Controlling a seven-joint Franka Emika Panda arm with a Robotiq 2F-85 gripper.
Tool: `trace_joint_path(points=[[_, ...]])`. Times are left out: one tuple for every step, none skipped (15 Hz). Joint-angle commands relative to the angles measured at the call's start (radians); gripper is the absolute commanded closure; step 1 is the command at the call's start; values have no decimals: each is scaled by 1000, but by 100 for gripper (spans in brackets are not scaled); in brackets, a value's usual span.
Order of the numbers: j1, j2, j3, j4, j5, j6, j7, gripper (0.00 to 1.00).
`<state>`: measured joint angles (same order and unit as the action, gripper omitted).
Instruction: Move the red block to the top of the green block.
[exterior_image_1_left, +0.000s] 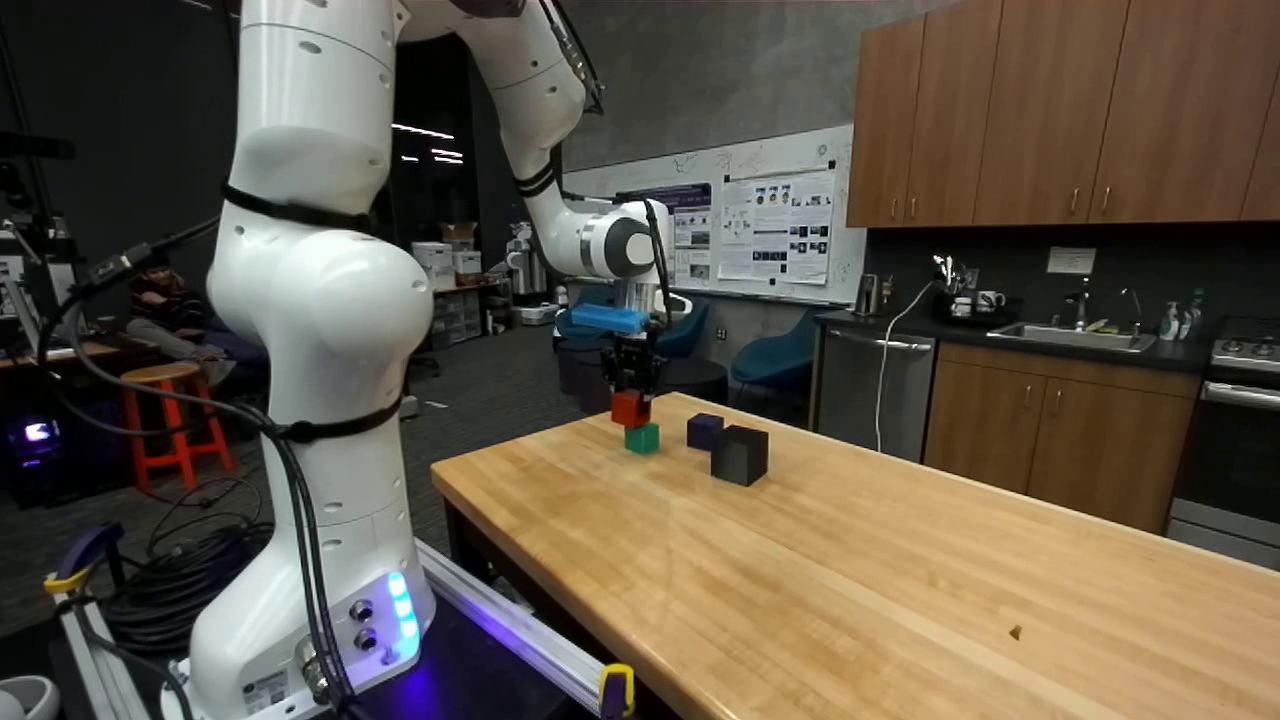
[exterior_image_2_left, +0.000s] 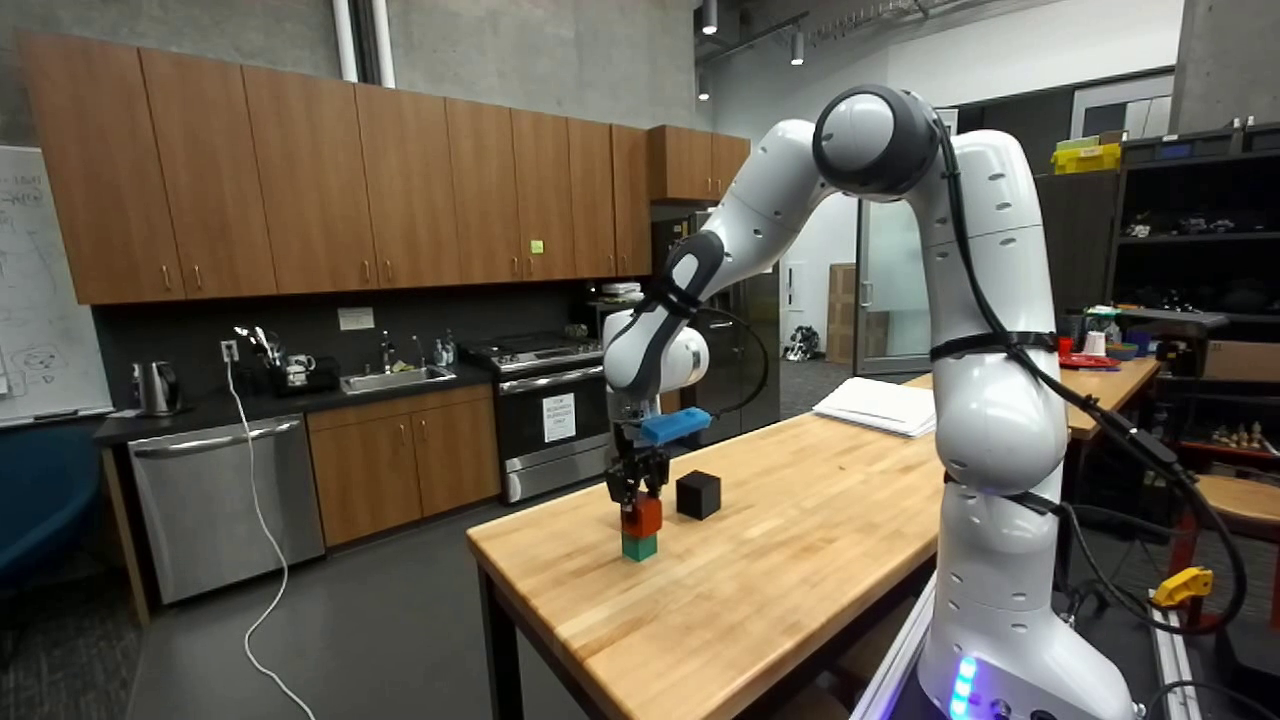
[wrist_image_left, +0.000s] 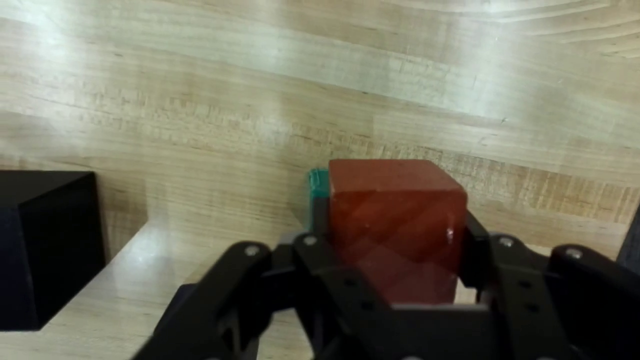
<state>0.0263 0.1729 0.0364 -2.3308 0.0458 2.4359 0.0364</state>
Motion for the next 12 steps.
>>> trace_joint_path(points=[[8, -20, -7, -28, -36, 34, 12, 69], [8, -18, -7, -29, -43, 41, 12, 69], [9, -17, -9, -29, -55, 47, 17, 69], [10, -17, -10, -30, -66, 53, 20, 69], [10, -16, -10, -31, -76, 59, 21, 69], [10, -15, -11, -30, -82, 61, 21, 69], [10, -14, -12, -29, -89, 64, 22, 69], [9, -12, -12, -28, -93, 65, 23, 69], [10, -9, -12, -26, -95, 66, 24, 69], [10, -7, -11, -26, -95, 66, 22, 69], [11, -6, -10, -26, -97, 66, 22, 69], [12, -3, -9, -25, -98, 68, 21, 69]])
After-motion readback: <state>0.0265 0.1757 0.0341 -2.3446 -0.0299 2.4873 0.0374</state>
